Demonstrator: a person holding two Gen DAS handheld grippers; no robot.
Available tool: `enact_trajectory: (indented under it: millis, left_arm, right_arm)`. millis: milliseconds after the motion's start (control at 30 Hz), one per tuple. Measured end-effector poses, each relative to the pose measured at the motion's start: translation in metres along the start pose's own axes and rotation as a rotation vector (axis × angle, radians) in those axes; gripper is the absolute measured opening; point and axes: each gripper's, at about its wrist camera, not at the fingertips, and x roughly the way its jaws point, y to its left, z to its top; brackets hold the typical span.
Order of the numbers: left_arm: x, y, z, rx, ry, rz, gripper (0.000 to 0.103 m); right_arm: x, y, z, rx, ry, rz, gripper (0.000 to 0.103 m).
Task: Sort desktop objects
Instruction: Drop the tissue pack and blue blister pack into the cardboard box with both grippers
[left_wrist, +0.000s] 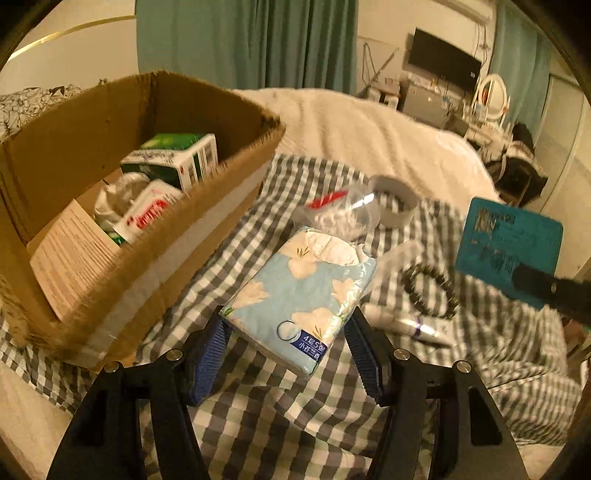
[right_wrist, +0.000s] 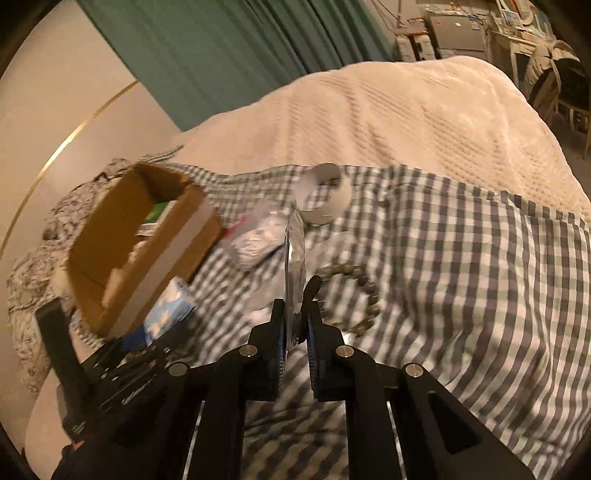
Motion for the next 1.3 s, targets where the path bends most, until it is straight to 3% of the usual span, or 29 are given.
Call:
enact_trajectory:
  millis: [200, 367, 500, 633, 800, 867, 967, 1033, 1167, 1300]
  left_arm:
    - [-0.05, 0.023, 0.037, -0.039, -0.131, -0.064, 0.064]
    - [-0.074, 0.057, 0.072, -0.014, -0.146, -0.042, 0.064]
    - [-0.081, 0.101, 0.092, 0.009, -0.195, 0.01, 0.064]
    - [-0.068, 0.136, 0.092, 0.005, -0.196, 0.045, 0.064]
    - [-0.045, 0.165, 0.088, -0.049, -0.194, 0.017, 0.064]
    - [-0.038, 0.169, 0.089, -0.05, -0.2, 0.005, 0.065]
    - [-0.035, 0.167, 0.093, -0.008, -0.218, 0.041, 0.071]
    - [-0.033, 0.165, 0.094, 0.0, -0.207, 0.038, 0.09]
    - [-0.041, 0.162, 0.088, -0.013, -0.229, 0.02, 0.102]
    - [-0.053, 0.147, 0.082, 0.022, -0.243, 0.067, 0.103]
  right_arm:
    - [-0.031, 0.06, 0.01, -0.112, -0.037, 0.017, 0.01]
    - [-0.046, 0.131, 0.028, -0.263, -0.065, 0.028, 0.01]
    - [-0.022, 0.189, 0.045, -0.323, -0.043, 0.092, 0.01]
    - [0.016, 0.229, 0.053, -0.352, -0.006, 0.123, 0.01]
    - [0.073, 0.264, 0.053, -0.383, 0.052, 0.116, 0.01]
    - [0.09, 0.268, 0.056, -0.375, 0.05, 0.108, 0.012]
    - [0.102, 0.27, 0.063, -0.348, 0.046, 0.118, 0.029]
    - [0.105, 0.265, 0.068, -0.327, 0.027, 0.108, 0.047]
    - [0.078, 0.253, 0.073, -0.297, -0.02, 0.109, 0.048]
    - [0.018, 0.22, 0.073, -0.322, -0.075, 0.047, 0.051]
